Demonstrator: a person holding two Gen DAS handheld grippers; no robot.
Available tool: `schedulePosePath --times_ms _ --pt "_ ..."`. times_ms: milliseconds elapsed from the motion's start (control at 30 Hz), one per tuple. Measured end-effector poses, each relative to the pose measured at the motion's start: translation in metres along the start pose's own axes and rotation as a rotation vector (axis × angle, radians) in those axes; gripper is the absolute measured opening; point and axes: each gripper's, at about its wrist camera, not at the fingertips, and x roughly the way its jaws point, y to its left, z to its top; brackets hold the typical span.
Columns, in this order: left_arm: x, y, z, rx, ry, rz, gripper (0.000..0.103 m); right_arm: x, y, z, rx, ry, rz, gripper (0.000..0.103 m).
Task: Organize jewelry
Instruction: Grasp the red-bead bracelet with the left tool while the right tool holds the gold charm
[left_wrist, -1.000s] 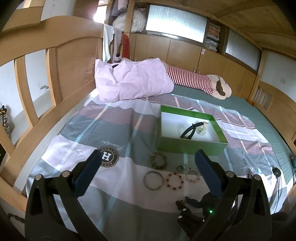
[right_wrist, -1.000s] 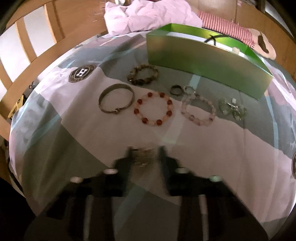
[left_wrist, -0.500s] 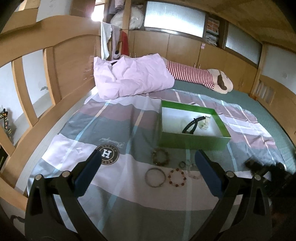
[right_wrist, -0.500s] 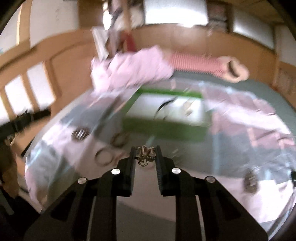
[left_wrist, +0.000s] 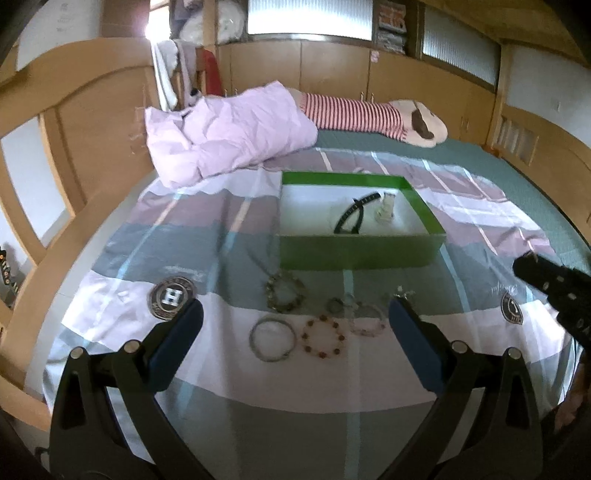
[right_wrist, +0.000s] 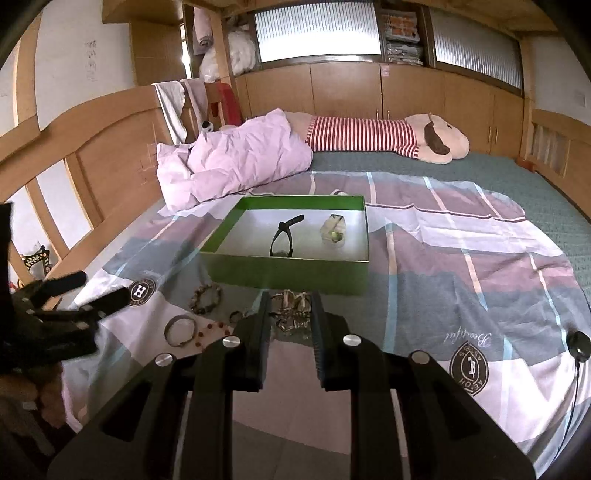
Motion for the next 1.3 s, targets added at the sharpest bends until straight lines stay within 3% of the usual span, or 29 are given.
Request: schedulePosePath --times_ms 167,400,467,567,633,967,1133,1167,1233,1267,1300 --pt "0.033 -0.023 -0.007 0.027 0.064 -0.030 0.097 0.002 -0.006 0.000 0.021 0.016 0.014 0.021" --pt "0.082 -0.072 -0.017 0.196 0.111 -0.011 0.076 0.000 -0.014 0.001 0.044 0.019 0.022 0.021" --pt "0.094 -0.072 -0.013 0.176 0.131 -0.019 0.074 0.000 -0.016 0.001 0.049 0.020 0.022 0.021" --pt "0.117 -0.064 -0.004 0.116 0.194 -0.054 0.063 -0.001 -0.019 0.000 0.055 0.021 0.025 0.021" --pt "0.132 -0.059 0.001 0.111 0.218 -0.035 0.056 -0.001 -0.021 -0.001 0.062 0.024 0.026 0.021" --pt "0.186 -0.049 -0.006 0.155 0.324 0.045 0.055 0.002 -0.027 0.000 0.070 0.038 0.029 0.021" --pt "0.205 -0.044 -0.013 0.160 0.352 0.049 0.048 0.004 -0.027 0.000 0.068 0.041 0.029 0.021" --pt "0.205 -0.045 -0.012 0.169 0.348 0.047 0.045 0.004 -0.028 0.001 0.068 0.041 0.027 0.021" --pt "0.202 -0.048 -0.011 0.175 0.347 0.022 0.007 0.005 -0.027 0.000 0.069 0.040 0.025 0.021" --pt "0.199 -0.048 -0.009 0.176 0.342 0.024 0.000 0.005 -0.027 0.000 0.067 0.040 0.022 0.021" --pt "0.192 -0.048 -0.006 0.173 0.315 0.016 0.001 0.006 -0.026 0.000 0.067 0.042 0.020 0.021"
